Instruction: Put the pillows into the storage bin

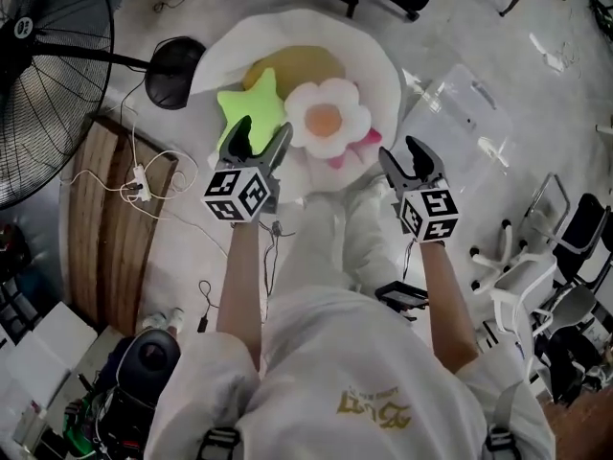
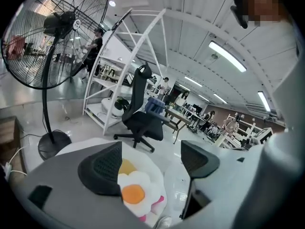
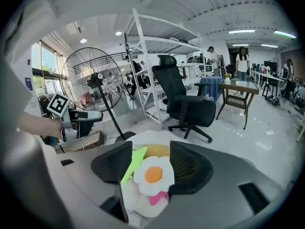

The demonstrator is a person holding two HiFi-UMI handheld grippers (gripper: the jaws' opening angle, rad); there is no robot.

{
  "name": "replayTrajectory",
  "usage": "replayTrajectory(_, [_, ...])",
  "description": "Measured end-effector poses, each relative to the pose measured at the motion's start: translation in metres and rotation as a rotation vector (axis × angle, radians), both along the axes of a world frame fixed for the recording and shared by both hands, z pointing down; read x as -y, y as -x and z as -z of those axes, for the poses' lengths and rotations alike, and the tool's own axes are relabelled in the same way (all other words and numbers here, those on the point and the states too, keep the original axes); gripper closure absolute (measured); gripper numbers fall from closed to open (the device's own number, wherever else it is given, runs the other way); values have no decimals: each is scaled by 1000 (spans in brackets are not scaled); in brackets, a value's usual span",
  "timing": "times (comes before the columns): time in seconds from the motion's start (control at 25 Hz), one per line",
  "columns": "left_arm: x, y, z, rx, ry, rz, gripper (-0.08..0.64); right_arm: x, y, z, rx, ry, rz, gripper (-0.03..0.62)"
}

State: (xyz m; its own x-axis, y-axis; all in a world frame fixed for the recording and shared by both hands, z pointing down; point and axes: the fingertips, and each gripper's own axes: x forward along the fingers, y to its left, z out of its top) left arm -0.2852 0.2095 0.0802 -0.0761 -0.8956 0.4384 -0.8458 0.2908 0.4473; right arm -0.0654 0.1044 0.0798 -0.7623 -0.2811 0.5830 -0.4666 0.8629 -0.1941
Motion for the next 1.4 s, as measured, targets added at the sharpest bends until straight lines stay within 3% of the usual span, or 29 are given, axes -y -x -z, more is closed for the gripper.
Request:
replayTrajectory(0.32, [7,-5,-81,-68,80,-17,173,20,11,-80,-85,60,34,333])
replayTrajectory(0.8, [-7,-32,-253,-195,268,-51,181,38,6,-224,-175,186,9,330])
replayTrajectory(1.08, [-23,-28,-339,-243,353,-17,187,44,12,-296,-209,221,-9,327])
replayTrajectory(1.4, [-33,-13,-430,-319,422,57,195,54,16,-372,-223,274,-102,316])
